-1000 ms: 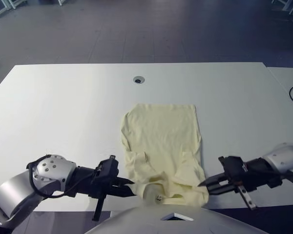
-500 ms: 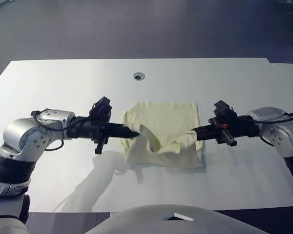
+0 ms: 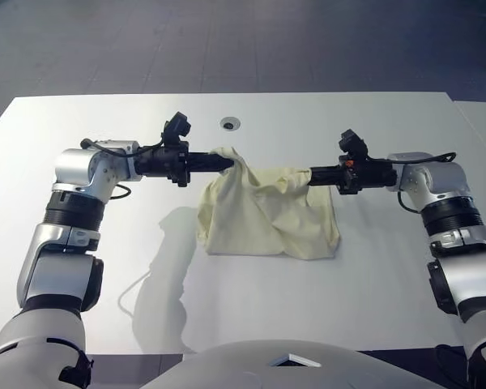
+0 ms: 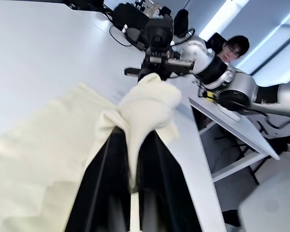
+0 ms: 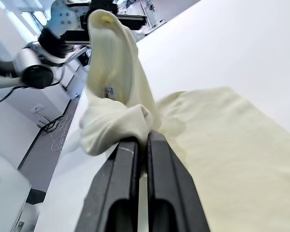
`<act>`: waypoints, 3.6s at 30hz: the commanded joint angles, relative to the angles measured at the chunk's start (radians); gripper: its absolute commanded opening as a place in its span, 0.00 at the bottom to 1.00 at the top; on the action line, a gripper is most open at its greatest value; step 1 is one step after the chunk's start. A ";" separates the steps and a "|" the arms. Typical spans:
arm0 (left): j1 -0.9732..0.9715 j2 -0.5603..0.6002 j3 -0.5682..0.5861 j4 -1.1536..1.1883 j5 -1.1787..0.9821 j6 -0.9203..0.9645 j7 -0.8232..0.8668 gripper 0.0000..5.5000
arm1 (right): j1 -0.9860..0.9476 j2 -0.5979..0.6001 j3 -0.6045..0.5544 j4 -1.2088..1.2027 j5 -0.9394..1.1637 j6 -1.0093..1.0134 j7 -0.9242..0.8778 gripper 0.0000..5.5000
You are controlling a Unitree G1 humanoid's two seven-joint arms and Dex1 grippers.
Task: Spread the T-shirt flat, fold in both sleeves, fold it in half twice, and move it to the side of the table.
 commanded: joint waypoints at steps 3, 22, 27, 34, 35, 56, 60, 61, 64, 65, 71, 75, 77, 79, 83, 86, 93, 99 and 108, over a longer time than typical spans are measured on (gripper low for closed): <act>-0.056 -0.081 0.007 0.173 0.121 -0.095 -0.021 0.00 | -0.089 0.070 -0.027 0.275 -0.132 -0.123 -0.038 0.00; -0.139 -0.213 0.042 0.536 0.399 -0.342 0.041 0.00 | -0.150 0.167 -0.176 0.513 -0.273 -0.214 -0.146 0.00; -0.154 -0.226 0.072 0.585 0.435 -0.377 0.084 0.00 | -0.143 0.171 -0.193 0.527 -0.308 -0.240 -0.175 0.00; -0.175 -0.234 0.134 0.630 0.453 -0.398 0.140 0.00 | -0.149 0.152 -0.221 0.557 -0.335 -0.266 -0.211 0.00; -0.178 -0.235 0.138 0.634 0.458 -0.400 0.143 0.00 | -0.150 0.151 -0.224 0.559 -0.341 -0.269 -0.210 0.00; 0.394 -0.247 0.149 -0.560 0.468 -0.172 0.598 0.65 | 0.098 0.181 -0.176 0.090 -0.467 -0.687 -0.545 0.61; 0.575 -0.216 0.070 -0.796 0.590 -0.138 0.691 0.76 | 0.105 0.157 -0.115 0.117 -0.558 -0.788 -0.574 0.72; 0.598 -0.208 0.062 -0.835 0.593 -0.118 0.700 0.80 | 0.101 0.154 -0.106 0.133 -0.576 -0.807 -0.585 0.75; 0.636 -0.164 0.028 -0.900 0.624 -0.082 0.697 0.90 | 0.086 0.152 -0.078 0.192 -0.625 -0.855 -0.620 0.85; 0.641 -0.142 0.005 -0.901 0.653 -0.085 0.693 0.93 | 0.083 0.151 -0.068 0.211 -0.644 -0.870 -0.635 0.88; 0.650 -0.004 -0.142 -0.894 0.852 -0.143 0.691 0.98 | 0.080 0.107 0.023 0.305 -0.779 -0.987 -0.717 0.98; 0.641 0.026 -0.183 -0.851 0.908 -0.169 0.685 0.98 | 0.095 0.079 0.057 0.311 -0.800 -1.035 -0.715 0.98; 0.623 0.027 -0.198 -0.803 0.923 -0.195 0.678 0.98 | 0.121 0.062 0.071 0.266 -0.799 -1.052 -0.692 0.98; 0.580 0.034 -0.212 -0.721 0.937 -0.246 0.664 0.98 | 0.159 0.036 0.081 0.185 -0.791 -1.052 -0.662 0.98; 0.454 0.080 -0.225 -0.490 0.968 -0.422 0.615 0.98 | 0.195 -0.003 0.114 0.022 -0.801 -0.998 -0.599 0.98; 0.298 0.115 -0.279 -0.237 0.952 -0.669 0.430 0.98 | 0.247 -0.040 0.136 -0.161 -0.800 -0.922 -0.539 0.98; -0.083 0.040 -0.349 0.290 0.998 -1.190 0.261 0.98 | 0.326 -0.044 0.173 -0.595 -0.744 -0.718 -0.408 0.98; -0.353 -0.019 -0.388 0.582 1.183 -1.518 0.568 0.98 | 0.251 0.035 0.115 -0.730 -0.700 -0.563 -0.456 0.98; 0.101 0.197 -0.107 -0.195 0.832 -1.242 0.491 0.98 | 0.399 -0.171 -0.114 -0.906 -0.598 -0.576 -0.436 0.98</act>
